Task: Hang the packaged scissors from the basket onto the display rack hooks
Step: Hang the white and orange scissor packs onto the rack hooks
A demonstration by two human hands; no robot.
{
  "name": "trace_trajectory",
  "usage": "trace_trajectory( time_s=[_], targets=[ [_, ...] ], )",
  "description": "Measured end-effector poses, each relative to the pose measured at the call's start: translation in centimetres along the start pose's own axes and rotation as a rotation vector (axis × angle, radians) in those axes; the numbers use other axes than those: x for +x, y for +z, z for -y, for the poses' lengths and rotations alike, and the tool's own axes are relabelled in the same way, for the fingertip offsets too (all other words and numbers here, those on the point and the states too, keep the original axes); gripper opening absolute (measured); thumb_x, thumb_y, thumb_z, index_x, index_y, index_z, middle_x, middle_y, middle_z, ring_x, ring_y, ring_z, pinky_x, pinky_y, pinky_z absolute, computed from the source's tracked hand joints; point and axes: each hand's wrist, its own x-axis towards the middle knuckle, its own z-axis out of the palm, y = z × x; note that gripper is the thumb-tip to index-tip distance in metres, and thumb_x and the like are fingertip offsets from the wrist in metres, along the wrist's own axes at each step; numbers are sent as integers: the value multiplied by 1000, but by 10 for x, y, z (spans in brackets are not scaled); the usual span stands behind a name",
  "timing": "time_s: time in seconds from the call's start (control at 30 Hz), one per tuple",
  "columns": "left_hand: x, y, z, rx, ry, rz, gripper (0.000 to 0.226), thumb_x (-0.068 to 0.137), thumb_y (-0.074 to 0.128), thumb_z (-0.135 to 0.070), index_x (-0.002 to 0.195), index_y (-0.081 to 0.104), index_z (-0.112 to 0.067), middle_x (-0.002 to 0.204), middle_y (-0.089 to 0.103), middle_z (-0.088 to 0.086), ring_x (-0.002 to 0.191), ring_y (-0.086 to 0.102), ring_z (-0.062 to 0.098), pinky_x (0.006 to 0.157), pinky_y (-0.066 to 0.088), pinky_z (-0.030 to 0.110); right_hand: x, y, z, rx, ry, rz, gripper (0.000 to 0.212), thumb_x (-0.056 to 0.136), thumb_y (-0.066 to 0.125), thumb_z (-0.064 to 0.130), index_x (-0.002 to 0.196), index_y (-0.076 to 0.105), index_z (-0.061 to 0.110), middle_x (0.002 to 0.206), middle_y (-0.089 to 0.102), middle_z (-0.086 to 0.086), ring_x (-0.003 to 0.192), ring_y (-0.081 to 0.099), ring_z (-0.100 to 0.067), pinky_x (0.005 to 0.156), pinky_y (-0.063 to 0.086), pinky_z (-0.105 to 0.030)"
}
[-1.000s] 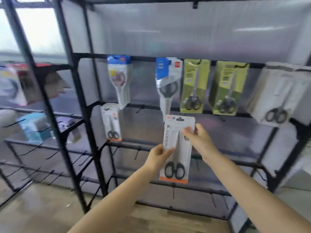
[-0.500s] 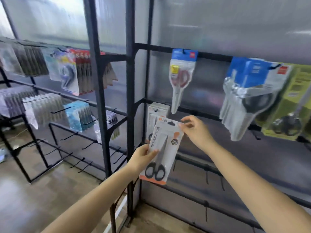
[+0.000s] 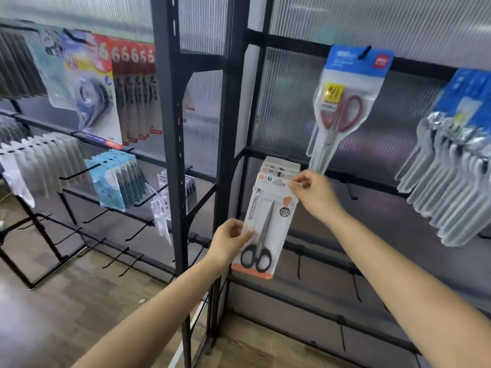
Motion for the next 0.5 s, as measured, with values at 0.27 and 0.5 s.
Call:
trace_trajectory(
  time_s=[0.27,0.5],
  targets=[
    [34,9,8,7,32,-51,6,89,63,-19,91,59,-15,81,61,-9,75,58,4,58,44,6,20,6,6,-128,14,-69,11,94,54,18,96,61,9,86,53,4,79,49,-9,60,34,-19],
    [56,22,25,-35,-1,-86,18,91,61,-18,106,67,-12,87,66,-8,79,61,3,63,48,10,19,17,-2,-274,-38,-106,12,96,50,19,95,58,11,85,53,4,67,51,0,51,35,-16]
  ],
)
